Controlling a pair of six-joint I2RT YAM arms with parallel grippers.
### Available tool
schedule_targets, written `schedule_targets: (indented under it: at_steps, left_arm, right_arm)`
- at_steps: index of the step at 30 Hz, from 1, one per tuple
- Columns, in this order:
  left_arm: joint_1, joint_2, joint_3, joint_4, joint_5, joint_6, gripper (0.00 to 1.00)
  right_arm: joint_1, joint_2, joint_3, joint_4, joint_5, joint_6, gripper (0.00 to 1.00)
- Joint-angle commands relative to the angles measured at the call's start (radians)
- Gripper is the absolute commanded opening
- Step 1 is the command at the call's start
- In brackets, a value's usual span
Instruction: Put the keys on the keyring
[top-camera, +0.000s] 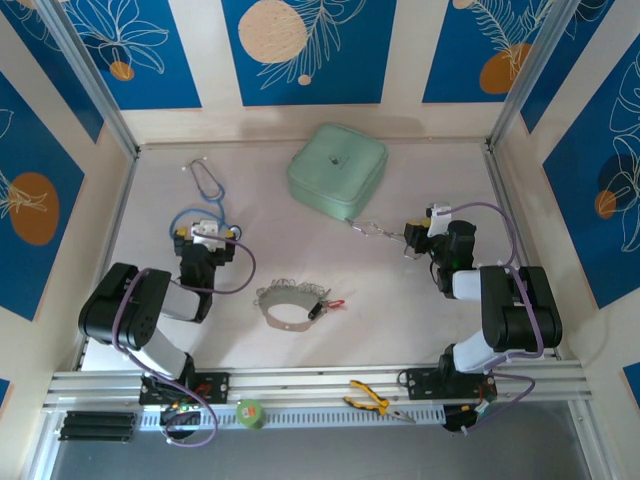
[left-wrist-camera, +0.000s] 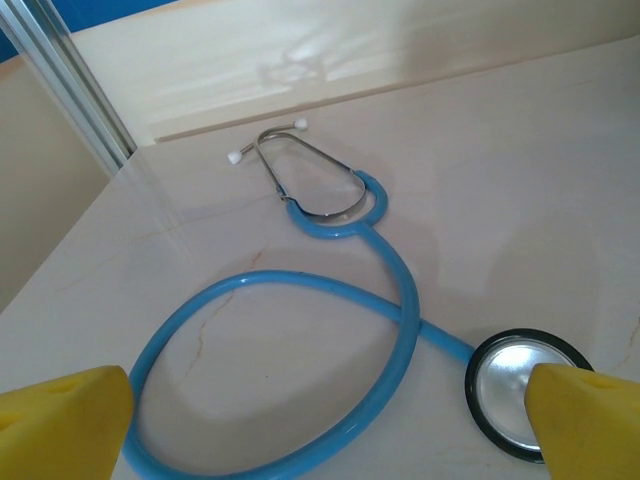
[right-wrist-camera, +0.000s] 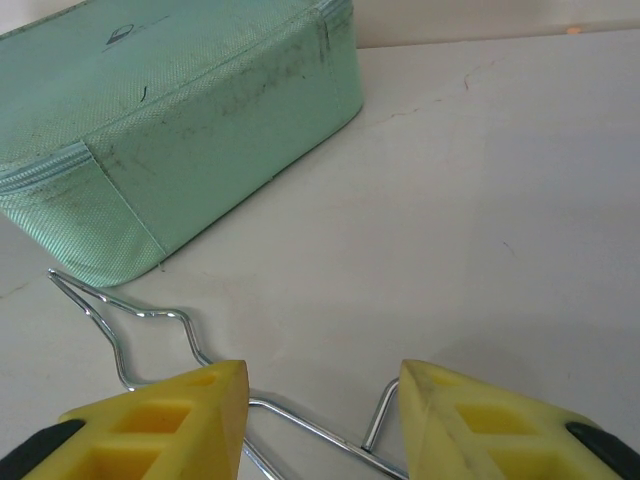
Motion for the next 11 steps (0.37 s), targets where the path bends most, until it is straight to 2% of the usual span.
schedule_targets:
  at_steps: [1, 5, 8, 10, 11]
  left_arm:
    - [0.025, -0.013, 0.052, -0.080, 0.035, -0.038, 1.00]
    - [0.101, -0.021, 0.114, -0.223, 0.184, -0.086, 1.00]
    - [0.104, -0.026, 0.111, -0.227, 0.190, -0.088, 1.00]
    - [0.105, -0.029, 0.101, -0.208, 0.192, -0.086, 1.00]
    - [0.105, -0.030, 0.095, -0.202, 0.194, -0.081, 1.00]
  right_arm:
    - [-0.001, 0.008, 0.015, -0.005, 0.010, 0.011, 0.44]
    - [0.007, 0.010, 0.020, -0.011, 0.043, 0.012, 0.45]
    - [0.010, 0.010, 0.018, -0.013, 0.061, 0.014, 0.48]
    - [0.010, 0.008, 0.018, -0.012, 0.057, 0.015, 0.54]
    - [0.010, 0.008, 0.018, -0.011, 0.056, 0.016, 0.61]
